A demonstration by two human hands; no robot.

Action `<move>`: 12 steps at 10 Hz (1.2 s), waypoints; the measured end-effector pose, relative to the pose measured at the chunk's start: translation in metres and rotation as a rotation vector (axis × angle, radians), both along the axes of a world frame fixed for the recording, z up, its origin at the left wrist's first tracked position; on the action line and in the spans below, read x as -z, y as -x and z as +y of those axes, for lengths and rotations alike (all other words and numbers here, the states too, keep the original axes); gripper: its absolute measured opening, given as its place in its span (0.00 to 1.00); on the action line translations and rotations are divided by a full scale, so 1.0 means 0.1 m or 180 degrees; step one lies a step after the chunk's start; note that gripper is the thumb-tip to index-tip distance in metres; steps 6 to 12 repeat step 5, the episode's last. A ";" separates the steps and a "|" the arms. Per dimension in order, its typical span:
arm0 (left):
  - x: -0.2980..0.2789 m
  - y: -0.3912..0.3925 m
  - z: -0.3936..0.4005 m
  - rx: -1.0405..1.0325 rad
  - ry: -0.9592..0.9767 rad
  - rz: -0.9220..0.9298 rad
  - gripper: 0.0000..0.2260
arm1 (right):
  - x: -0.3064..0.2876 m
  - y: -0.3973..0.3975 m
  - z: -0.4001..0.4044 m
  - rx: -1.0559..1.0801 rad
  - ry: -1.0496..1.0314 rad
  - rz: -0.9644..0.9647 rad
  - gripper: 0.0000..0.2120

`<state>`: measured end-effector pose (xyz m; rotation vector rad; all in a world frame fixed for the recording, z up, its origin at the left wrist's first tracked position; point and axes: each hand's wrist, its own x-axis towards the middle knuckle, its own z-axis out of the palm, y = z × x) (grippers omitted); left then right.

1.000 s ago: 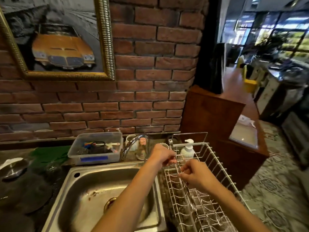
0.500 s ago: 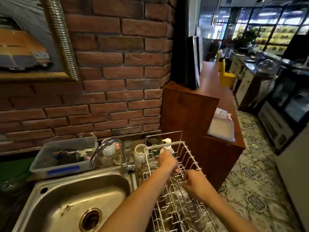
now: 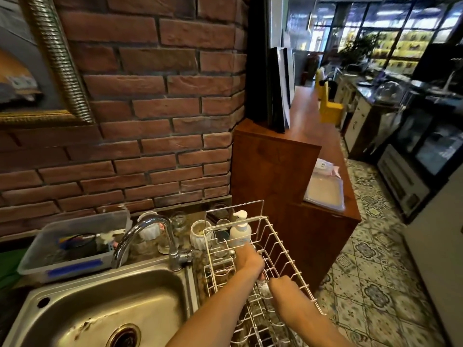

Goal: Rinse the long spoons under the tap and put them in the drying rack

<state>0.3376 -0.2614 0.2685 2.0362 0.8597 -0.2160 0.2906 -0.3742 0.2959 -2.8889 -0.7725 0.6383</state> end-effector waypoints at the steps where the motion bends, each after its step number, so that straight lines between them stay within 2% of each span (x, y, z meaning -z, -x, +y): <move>1: 0.02 -0.02 -0.02 0.0062 -0.0220 0.0082 0.13 | 0.00 0.00 0.00 -0.0038 0.0019 0.0042 0.07; 2: 0.02 -0.04 -0.03 0.0260 -0.0433 0.0132 0.11 | 0.01 0.02 0.01 0.0051 -0.0010 0.0185 0.13; 3: -0.01 -0.02 -0.03 0.0415 -0.0648 0.0156 0.12 | 0.01 0.03 0.01 0.0087 -0.0126 0.0064 0.15; 4: -0.02 0.02 0.00 0.0474 -0.0612 0.0139 0.11 | 0.03 0.05 0.02 0.0084 -0.0104 0.0014 0.13; 5: -0.10 0.01 0.10 0.0341 -0.0220 -0.0054 0.09 | -0.01 0.03 -0.01 0.0288 -0.0224 -0.0049 0.07; 12: -0.10 0.01 0.10 0.0341 -0.0220 -0.0054 0.09 | -0.01 0.03 -0.01 0.0288 -0.0224 -0.0049 0.07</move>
